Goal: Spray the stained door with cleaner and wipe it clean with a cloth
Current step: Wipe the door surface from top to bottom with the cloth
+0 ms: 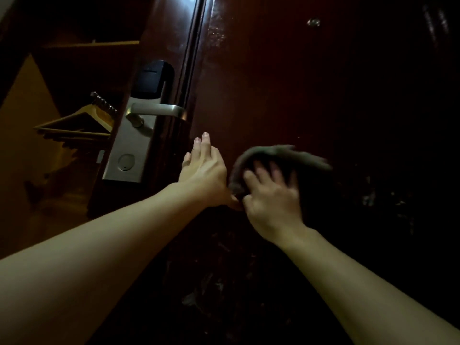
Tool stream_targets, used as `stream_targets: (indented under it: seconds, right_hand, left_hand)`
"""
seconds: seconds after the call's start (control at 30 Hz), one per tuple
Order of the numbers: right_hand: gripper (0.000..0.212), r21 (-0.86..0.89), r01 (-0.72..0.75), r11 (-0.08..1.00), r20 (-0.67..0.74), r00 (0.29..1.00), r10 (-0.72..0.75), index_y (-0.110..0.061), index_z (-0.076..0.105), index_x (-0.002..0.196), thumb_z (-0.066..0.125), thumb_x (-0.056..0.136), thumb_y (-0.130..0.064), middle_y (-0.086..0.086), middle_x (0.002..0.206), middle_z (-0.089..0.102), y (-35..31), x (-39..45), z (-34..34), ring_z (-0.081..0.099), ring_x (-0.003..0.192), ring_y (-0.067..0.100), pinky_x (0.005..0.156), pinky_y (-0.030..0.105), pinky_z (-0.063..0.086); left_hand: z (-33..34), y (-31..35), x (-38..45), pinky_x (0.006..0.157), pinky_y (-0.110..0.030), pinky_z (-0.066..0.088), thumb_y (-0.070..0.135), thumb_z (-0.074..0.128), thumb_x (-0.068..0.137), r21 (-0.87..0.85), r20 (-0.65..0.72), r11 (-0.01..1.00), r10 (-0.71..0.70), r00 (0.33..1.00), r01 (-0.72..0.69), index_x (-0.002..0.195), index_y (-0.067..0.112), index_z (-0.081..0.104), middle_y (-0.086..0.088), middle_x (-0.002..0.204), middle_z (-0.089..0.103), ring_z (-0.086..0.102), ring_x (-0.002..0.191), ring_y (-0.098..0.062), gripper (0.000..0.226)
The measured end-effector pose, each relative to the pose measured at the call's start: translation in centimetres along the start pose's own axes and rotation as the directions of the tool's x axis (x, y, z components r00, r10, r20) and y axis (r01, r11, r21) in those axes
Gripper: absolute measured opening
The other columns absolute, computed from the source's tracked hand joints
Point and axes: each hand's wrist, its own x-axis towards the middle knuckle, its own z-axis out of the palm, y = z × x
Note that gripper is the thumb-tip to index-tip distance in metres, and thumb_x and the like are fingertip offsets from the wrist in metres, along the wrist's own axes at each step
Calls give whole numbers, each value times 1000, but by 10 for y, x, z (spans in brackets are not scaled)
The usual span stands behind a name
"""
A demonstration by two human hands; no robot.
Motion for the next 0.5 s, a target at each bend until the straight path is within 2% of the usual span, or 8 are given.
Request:
stream_targets:
  seconds: [0.07, 0.17, 0.27, 0.37, 0.43, 0.5]
  right_hand:
    - [48, 78, 85, 993, 49, 995, -89, -30, 37, 136, 41, 89, -32, -5, 153, 24, 12, 1, -5, 15, 141, 23, 104, 49, 33]
    - [48, 78, -44, 996, 36, 998, 41, -27, 36, 138, 42, 90, -29, -2, 153, 23, 61, -7, -16, 15, 142, 24, 98, 44, 41]
    - [57, 17, -235, 972, -64, 970, 235, -18, 44, 134, 27, 82, -34, 9, 148, 34, 125, -25, -31, 26, 136, 31, 98, 52, 38]
    - [64, 51, -434, 899, -126, 890, 437, -11, 43, 138, 24, 80, -28, 16, 149, 33, 183, -48, -45, 24, 137, 37, 109, 51, 24]
    - [64, 89, -497, 863, -157, 848, 505, -6, 42, 139, 23, 80, -24, 20, 147, 35, 203, -55, -52, 24, 137, 40, 113, 49, 19]
    - [63, 98, -503, 859, -176, 840, 513, -3, 44, 137, 24, 79, -18, 22, 144, 39, 202, -54, -51, 27, 135, 43, 113, 51, 20]
  left_hand:
    - [3, 18, 2, 119, -48, -1, 67, 80, 51, 73, -67, 996, 58, 996, -53, 150, 13, -13, -16, 155, -27, -23, 145, -31, 146]
    - [1, 37, 7, 119, -49, 1, 66, 81, 50, 176, -110, 975, 156, 982, -135, 150, 21, -16, -12, 155, -28, -23, 144, -31, 146]
    - [3, 64, 12, 119, -50, 5, 68, 79, 52, 44, -66, 987, 155, 986, -153, 151, 26, -11, -8, 158, -23, -20, 146, -30, 140]
    - [14, 93, 12, 119, -53, 2, 70, 77, 52, -29, -23, 986, 162, 987, -163, 151, 29, -10, -8, 158, -22, -20, 145, -32, 138]
    - [19, 103, 12, 118, -56, -1, 72, 76, 52, -35, -22, 989, 144, 989, -145, 151, 27, -11, -10, 157, -24, -21, 145, -34, 139]
    - [21, 106, 12, 117, -56, -1, 73, 75, 51, -23, -24, 991, 128, 991, -129, 151, 25, -12, -11, 157, -24, -20, 145, -35, 140]
